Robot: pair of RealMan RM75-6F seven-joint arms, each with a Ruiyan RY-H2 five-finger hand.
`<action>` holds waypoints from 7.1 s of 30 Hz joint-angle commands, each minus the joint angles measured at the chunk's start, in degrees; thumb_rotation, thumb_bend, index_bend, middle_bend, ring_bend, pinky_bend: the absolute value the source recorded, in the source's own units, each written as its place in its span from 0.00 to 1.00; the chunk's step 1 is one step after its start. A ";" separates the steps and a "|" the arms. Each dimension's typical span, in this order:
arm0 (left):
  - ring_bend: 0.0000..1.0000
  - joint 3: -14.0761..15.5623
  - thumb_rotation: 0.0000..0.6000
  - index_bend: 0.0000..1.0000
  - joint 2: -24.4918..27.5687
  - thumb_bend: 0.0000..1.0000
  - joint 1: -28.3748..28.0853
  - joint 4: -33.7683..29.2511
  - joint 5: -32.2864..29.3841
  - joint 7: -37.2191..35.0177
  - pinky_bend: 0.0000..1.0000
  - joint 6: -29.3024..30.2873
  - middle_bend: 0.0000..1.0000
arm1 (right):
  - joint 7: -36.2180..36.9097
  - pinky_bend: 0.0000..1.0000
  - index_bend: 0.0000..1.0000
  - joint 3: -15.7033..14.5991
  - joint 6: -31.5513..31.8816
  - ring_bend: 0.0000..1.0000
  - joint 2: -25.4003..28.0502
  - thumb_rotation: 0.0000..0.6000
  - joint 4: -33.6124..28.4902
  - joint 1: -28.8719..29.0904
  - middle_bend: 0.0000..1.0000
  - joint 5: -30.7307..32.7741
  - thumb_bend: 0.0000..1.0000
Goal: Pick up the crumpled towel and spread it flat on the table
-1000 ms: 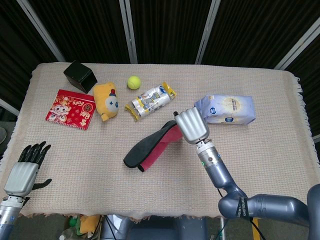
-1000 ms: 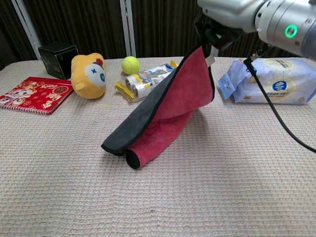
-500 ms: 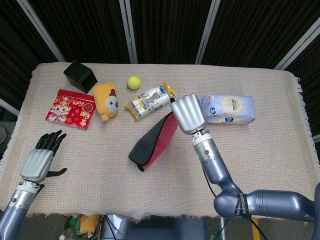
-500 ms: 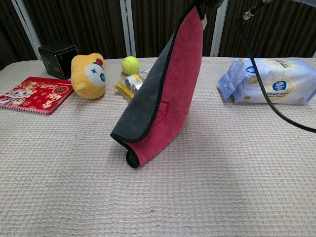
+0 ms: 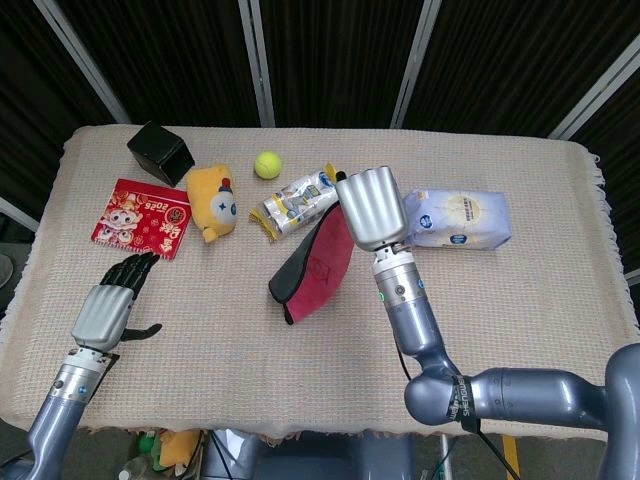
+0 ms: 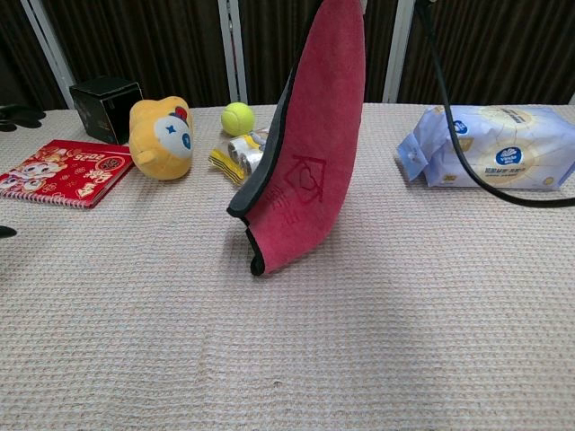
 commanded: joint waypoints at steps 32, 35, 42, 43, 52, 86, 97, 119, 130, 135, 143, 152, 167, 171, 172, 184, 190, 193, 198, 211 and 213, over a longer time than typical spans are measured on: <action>0.09 -10.42 1.00 0.31 -26.44 0.19 -11.22 9.53 -11.47 0.35 0.19 -2.56 0.11 | -3.25 0.90 0.87 -2.37 5.81 1.00 -4.61 1.00 -0.23 4.45 0.98 2.85 0.62; 0.10 -11.18 1.00 0.33 -27.67 0.19 -12.38 9.92 -13.01 1.37 0.19 -3.45 0.11 | -3.27 0.90 0.87 -2.44 6.14 1.00 -4.63 1.00 -0.40 4.47 0.98 2.99 0.62; 0.10 -12.79 1.00 0.38 -29.72 0.25 -15.37 11.64 -16.59 4.07 0.19 -5.80 0.11 | -3.23 0.90 0.87 -2.54 6.93 1.00 -4.42 1.00 -0.95 4.42 0.98 3.41 0.62; 0.10 -13.05 1.00 0.39 -29.86 0.27 -15.78 11.75 -17.18 4.39 0.19 -6.20 0.11 | -3.21 0.90 0.87 -2.59 7.02 1.00 -4.39 1.00 -1.00 4.39 0.98 3.48 0.62; 0.09 -14.65 1.00 0.44 -30.87 0.28 -19.11 13.83 -20.19 6.80 0.19 -8.27 0.11 | -2.68 0.90 0.87 -2.87 7.27 1.00 -4.02 1.00 -1.26 4.20 0.98 3.63 0.62; 0.09 -12.85 1.00 0.60 -32.77 0.40 -23.21 20.70 -22.77 8.13 0.19 -9.66 0.13 | -1.92 0.90 0.87 -3.86 7.79 1.00 -2.99 1.00 -1.73 3.59 0.98 4.63 0.62; 0.09 -13.47 1.00 0.62 -31.22 0.42 -23.85 19.46 -20.50 6.82 0.19 -8.29 0.13 | -1.17 0.90 0.87 -4.14 7.59 1.00 -2.47 1.00 -1.95 3.17 0.98 4.39 0.62; 0.09 -20.36 1.00 0.62 -19.38 0.42 -27.76 6.54 -17.99 14.43 0.19 -4.37 0.13 | 5.19 0.90 0.87 -3.96 7.39 1.00 5.49 1.00 -8.14 -1.80 0.98 1.82 0.62; 0.09 -22.60 1.00 0.62 -16.29 0.42 -30.06 2.24 -21.13 17.93 0.19 -3.28 0.14 | 8.53 0.90 0.87 -2.52 6.04 1.00 11.33 1.00 -10.73 -3.91 0.98 1.41 0.62; 0.10 -23.07 1.00 0.62 -15.44 0.42 -30.89 1.29 -22.20 18.93 0.19 -2.65 0.14 | 9.62 0.90 0.87 -1.82 5.26 1.00 13.12 1.00 -11.56 -4.21 0.98 1.57 0.62; 0.10 -22.11 1.00 0.62 -13.12 0.42 -30.81 0.14 -22.52 19.25 0.19 -1.72 0.14 | 12.12 0.90 0.87 -1.10 4.63 1.00 16.04 1.00 -11.78 -5.52 0.98 2.32 0.62; 0.10 -20.29 1.00 0.62 -10.97 0.42 -29.36 -2.00 -22.21 17.64 0.19 -0.65 0.14 | 14.23 0.90 0.87 -2.08 4.01 1.00 17.22 1.00 -11.58 -6.84 0.98 1.75 0.62; 0.10 -18.40 1.00 0.62 -8.88 0.42 -28.06 -3.90 -22.23 15.68 0.19 0.51 0.14 | 14.83 0.90 0.87 -3.43 4.71 1.00 17.34 1.00 -11.45 -7.93 0.98 1.48 0.62; 0.09 -18.62 1.00 0.62 -9.34 0.42 -28.86 -2.78 -23.36 15.65 0.19 -0.11 0.14 | 15.25 0.90 0.87 -3.57 4.25 1.00 16.92 1.00 -10.44 -7.89 0.98 1.77 0.62; 0.09 -18.56 1.00 0.62 -9.59 0.42 -29.14 -2.33 -23.63 15.72 0.19 -0.35 0.14 | 15.43 0.90 0.87 -3.65 4.02 1.00 16.74 1.00 -10.00 -7.90 0.98 1.86 0.62; 0.09 -18.35 1.00 0.62 -13.61 0.42 -32.35 4.23 -25.60 15.89 0.19 -1.85 0.14 | 18.59 0.90 0.87 -4.06 0.10 1.00 14.67 1.00 -2.31 -7.67 0.98 2.78 0.62; 0.09 -18.47 1.00 0.62 -15.22 0.42 -33.77 6.90 -25.96 15.75 0.19 -2.33 0.14 | 19.99 0.90 0.87 -4.41 -1.62 1.00 13.61 1.00 0.74 -7.61 0.98 2.69 0.62; 0.10 -18.01 1.00 0.62 -15.74 0.42 -34.12 7.55 -25.37 15.88 0.19 -2.26 0.14 | 19.98 0.90 0.87 -4.76 -1.72 1.00 13.48 1.00 1.24 -7.74 0.98 2.43 0.62; 0.10 -16.93 1.00 0.62 -16.22 0.42 -34.05 7.60 -24.62 15.87 0.19 -1.98 0.14 | 19.83 0.90 0.87 -5.19 -0.89 1.00 14.09 1.00 0.21 -8.57 0.98 2.14 0.62; 0.10 -11.09 1.00 0.62 -15.05 0.42 -29.72 1.17 -20.25 14.90 0.19 1.04 0.14 | 20.04 0.90 0.87 -9.62 4.83 1.00 15.16 1.00 -6.80 -14.34 0.98 -0.82 0.62; 0.10 -10.01 1.00 0.62 -14.89 0.42 -28.86 0.30 -19.39 14.70 0.19 1.60 0.14 | 20.19 0.90 0.87 -10.63 5.59 1.00 14.87 1.00 -7.69 -15.28 0.98 -1.81 0.62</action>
